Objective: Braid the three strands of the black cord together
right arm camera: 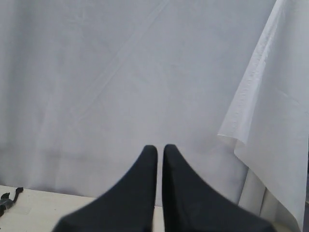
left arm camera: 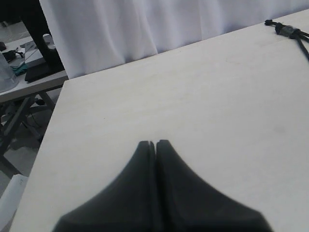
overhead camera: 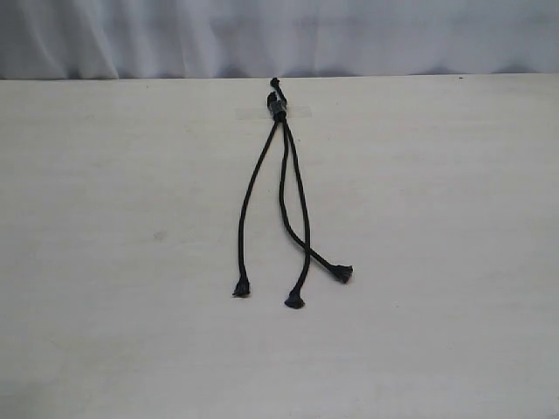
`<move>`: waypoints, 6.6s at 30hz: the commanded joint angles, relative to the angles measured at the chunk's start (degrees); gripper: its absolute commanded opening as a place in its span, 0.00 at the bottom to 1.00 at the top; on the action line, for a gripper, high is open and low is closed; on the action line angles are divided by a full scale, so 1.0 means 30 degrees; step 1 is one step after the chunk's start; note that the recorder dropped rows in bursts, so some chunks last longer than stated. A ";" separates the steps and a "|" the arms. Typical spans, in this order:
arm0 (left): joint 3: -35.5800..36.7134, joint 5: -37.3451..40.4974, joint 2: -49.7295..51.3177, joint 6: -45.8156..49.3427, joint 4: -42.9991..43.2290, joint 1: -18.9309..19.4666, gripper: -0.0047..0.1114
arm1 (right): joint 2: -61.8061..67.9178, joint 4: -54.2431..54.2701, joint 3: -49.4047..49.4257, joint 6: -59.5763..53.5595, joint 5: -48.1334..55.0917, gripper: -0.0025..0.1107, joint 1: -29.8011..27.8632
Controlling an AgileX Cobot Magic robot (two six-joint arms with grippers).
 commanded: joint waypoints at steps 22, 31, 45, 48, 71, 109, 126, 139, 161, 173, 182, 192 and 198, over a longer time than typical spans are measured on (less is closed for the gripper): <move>0.0055 -0.8138 -0.0063 -0.0122 -0.3867 -0.0160 0.04 | 0.8254 0.4051 -0.3892 0.0214 0.6491 0.06 -0.0104; 0.0055 -0.9854 -0.0063 -0.0165 -0.4009 -0.0160 0.04 | 1.6962 0.6971 -0.8466 0.0139 0.7960 0.06 -0.0104; -0.3951 -0.4085 0.3723 -0.0980 -0.6025 -0.0160 0.04 | 2.6248 0.7162 -1.5766 -0.3209 1.6906 0.06 0.1507; -0.5719 -0.1504 0.6255 -0.0980 -0.4856 0.0273 0.04 | 2.7101 0.7162 -1.6552 -0.3209 1.6906 0.06 0.3252; -1.2049 0.7012 2.6872 0.2115 -0.9670 -0.0621 0.04 | 3.8643 0.5946 -2.4654 -0.3474 1.6299 0.40 1.0614; -1.2049 0.6874 2.6872 0.2149 -0.9946 -0.0621 0.04 | 4.1627 2.1042 -2.7485 -0.9519 1.4534 0.36 1.3193; -1.1980 0.6425 2.6872 0.2545 -1.0564 -0.0621 0.04 | 4.0392 -0.2085 -2.7485 0.7588 1.7786 0.51 1.5474; -1.1980 0.6427 2.6872 0.2545 -1.0524 -0.0621 0.04 | 4.0970 -0.3450 -2.7732 0.6948 1.8764 0.06 1.5624; -1.1980 0.6232 2.6872 0.2583 -1.0524 -0.0621 0.04 | 3.8635 -0.2875 -2.5948 0.5942 2.2875 0.06 0.8148; -1.3386 0.6599 2.6872 0.2404 -1.0789 -0.3079 0.04 | 3.8001 -0.0845 -2.4610 0.5618 2.1409 0.45 0.7843; -1.7916 0.6617 2.7698 -0.4539 -0.5673 -0.9535 0.04 | 3.4564 0.1646 -2.4150 0.4908 2.2411 0.47 0.4872; -2.6464 1.0340 3.5451 -0.8648 -0.0485 -1.5136 0.04 | 3.0573 0.3989 -1.9253 0.4223 2.0324 0.47 0.1201; -3.1055 1.1783 4.0032 -0.8648 -0.0301 -1.6402 0.04 | 2.8328 0.4259 -1.6728 0.4223 1.9406 0.47 -0.0061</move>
